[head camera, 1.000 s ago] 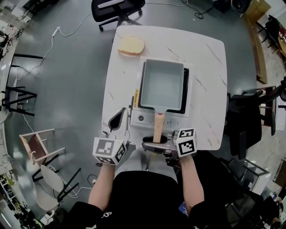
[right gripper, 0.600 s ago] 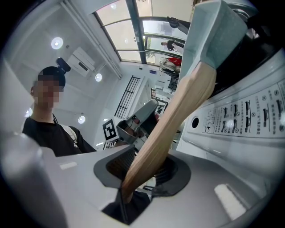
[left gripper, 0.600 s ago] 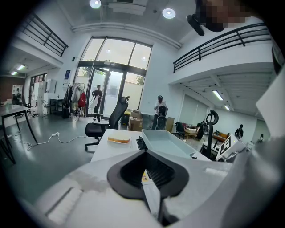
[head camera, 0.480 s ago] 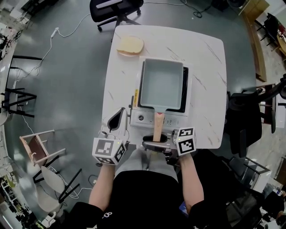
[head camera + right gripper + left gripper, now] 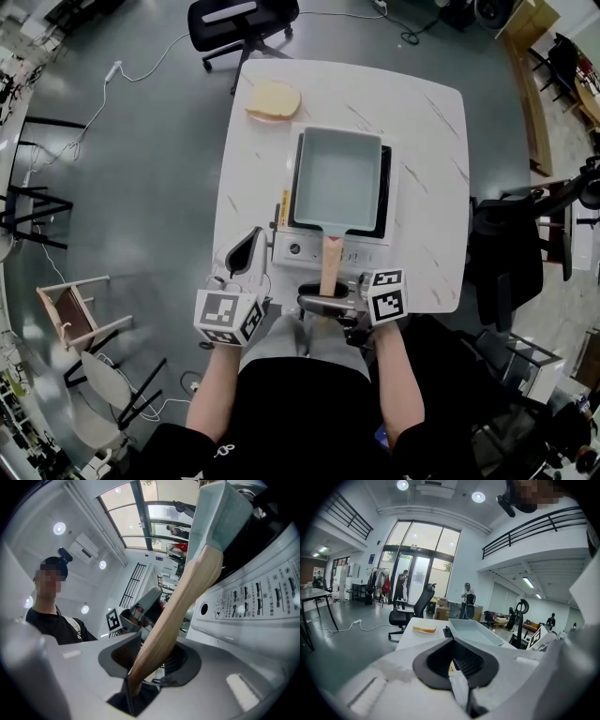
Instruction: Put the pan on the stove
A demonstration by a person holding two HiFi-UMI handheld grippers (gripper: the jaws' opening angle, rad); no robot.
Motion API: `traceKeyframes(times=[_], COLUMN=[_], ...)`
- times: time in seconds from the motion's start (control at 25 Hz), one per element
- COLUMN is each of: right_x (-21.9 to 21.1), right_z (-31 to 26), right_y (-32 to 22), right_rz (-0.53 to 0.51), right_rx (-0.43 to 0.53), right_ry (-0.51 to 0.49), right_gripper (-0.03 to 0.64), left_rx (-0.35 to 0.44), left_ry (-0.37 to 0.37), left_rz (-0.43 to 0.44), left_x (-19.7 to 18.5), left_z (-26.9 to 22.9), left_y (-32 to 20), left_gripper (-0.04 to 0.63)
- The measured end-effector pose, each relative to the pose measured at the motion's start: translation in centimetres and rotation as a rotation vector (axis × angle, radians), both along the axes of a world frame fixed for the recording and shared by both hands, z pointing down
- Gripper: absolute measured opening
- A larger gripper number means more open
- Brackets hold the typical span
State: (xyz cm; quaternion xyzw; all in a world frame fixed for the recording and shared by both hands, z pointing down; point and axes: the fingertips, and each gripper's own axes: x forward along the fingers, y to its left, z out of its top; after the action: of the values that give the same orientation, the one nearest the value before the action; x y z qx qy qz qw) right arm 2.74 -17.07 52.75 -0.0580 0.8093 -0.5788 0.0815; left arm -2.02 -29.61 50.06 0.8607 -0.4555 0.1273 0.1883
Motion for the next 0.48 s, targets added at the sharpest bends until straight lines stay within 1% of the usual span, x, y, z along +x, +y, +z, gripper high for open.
traceKeyframes(times=[0.04,0.08,0.12,0.2,0.28,0.4,0.48], right_x=[-0.1,-0.2,-0.3,-0.5,-0.4,0.1,0.5], right_z=[-0.1,-0.1,-0.2,-0.3,-0.1,0.4,0.9], right_y=[0.0,0.1,0.2,0.4,0.3,-0.2,-0.6], right_rz=[-0.004,-0.011,-0.019,-0.027,-0.008,0.062,0.110], right_rx=[-0.004,-0.007,-0.011,-0.018,-0.029,-0.044,-0.050], right_ry=[-0.003,-0.005,-0.005,-0.002,0.010,0.044,0.070], right_gripper=[0.135,0.221,0.255,0.259,0.259,0.265,0.282], left_rx=[0.001,0.003,0.004,0.008,0.011,0.016,0.019], left_ry=[0.002,0.005,0.007,0.012,0.017,0.025,0.030], left_rz=[0.001,0.001,0.002,0.004,0.006,0.010,0.012], left_x=[0.0,0.0,0.0,0.0,0.1,0.1,0.1], left_z=[-0.1,-0.1,-0.2,-0.4,-0.6,-0.8,-0.9], left_y=[0.0,0.0,0.0,0.1,0.2,0.4,0.5], left_gripper=[-0.010,-0.009,-0.010,-0.010,-0.009,-0.010,-0.009])
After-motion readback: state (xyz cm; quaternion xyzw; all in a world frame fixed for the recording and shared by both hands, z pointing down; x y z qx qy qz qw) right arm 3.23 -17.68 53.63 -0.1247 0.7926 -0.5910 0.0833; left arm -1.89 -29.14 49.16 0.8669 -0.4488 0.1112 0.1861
